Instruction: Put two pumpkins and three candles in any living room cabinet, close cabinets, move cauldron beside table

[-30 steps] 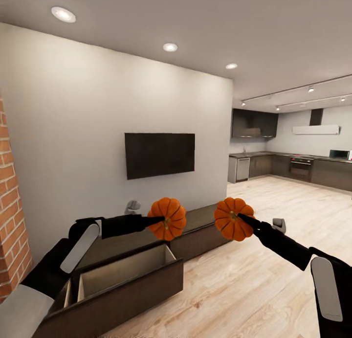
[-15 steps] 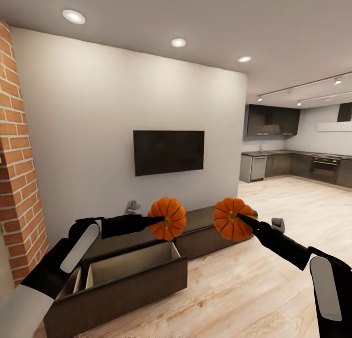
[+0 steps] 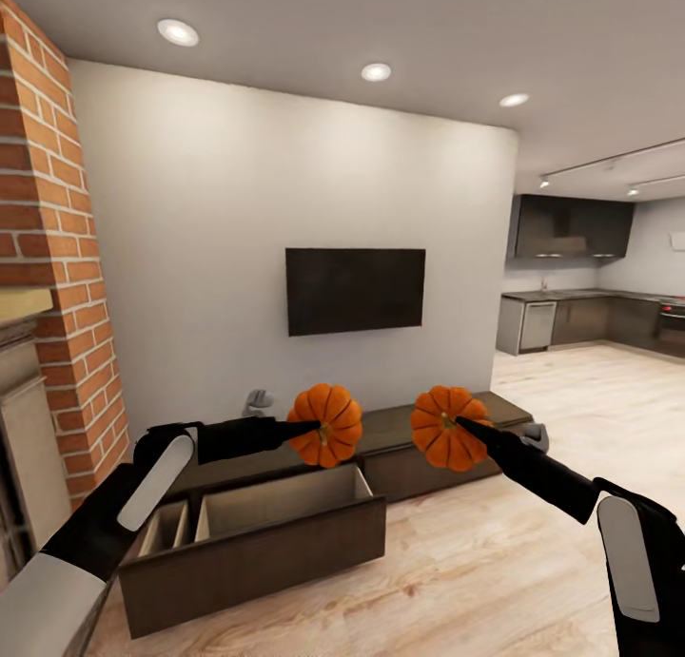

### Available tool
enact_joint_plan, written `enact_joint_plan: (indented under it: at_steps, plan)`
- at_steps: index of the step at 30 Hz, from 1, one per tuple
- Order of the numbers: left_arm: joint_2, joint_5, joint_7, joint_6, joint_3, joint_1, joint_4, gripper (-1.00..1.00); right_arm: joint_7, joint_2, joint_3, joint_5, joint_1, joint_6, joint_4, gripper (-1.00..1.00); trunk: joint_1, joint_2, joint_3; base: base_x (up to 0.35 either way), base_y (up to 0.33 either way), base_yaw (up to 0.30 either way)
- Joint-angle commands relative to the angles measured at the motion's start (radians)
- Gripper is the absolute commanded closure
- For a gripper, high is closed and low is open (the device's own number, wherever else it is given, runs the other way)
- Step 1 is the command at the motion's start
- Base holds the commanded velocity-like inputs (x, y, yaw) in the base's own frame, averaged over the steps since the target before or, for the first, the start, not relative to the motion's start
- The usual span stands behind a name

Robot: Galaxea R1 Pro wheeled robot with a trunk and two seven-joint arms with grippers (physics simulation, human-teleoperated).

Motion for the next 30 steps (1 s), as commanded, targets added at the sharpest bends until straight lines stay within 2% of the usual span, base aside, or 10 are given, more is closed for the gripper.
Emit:
enact_joint_plan:
  at_steps: [1, 9, 22, 30]
  plan:
    - [0.001, 0.006, 0.002, 0.005, -0.001, -0.001, 0.000, 1.00, 0.011, 0.000, -0.002, 0.001, -0.001, 0.007, 0.000, 1.00, 0.001, -0.002, -0.003, 0.094, 0.071, 0.199]
    - [0.003, 0.008, 0.001, 0.005, -0.001, -0.001, 0.000, 1.00, 0.013, 0.001, -0.001, 0.001, -0.001, 0.007, 0.000, 1.00, 0.001, -0.002, -0.012, 0.125, 0.091, 0.199]
    - [0.005, 0.008, 0.001, 0.005, -0.001, -0.001, 0.000, 1.00, 0.014, 0.002, -0.001, 0.001, -0.001, 0.007, -0.001, 1.00, 0.001, -0.002, -0.027, 0.010, 0.005, 0.199]
    - [0.005, 0.007, 0.001, 0.005, -0.001, -0.001, 0.000, 1.00, 0.014, 0.003, 0.000, 0.001, -0.002, 0.007, -0.003, 1.00, 0.001, -0.002, -0.036, 0.000, -0.146, 0.199]
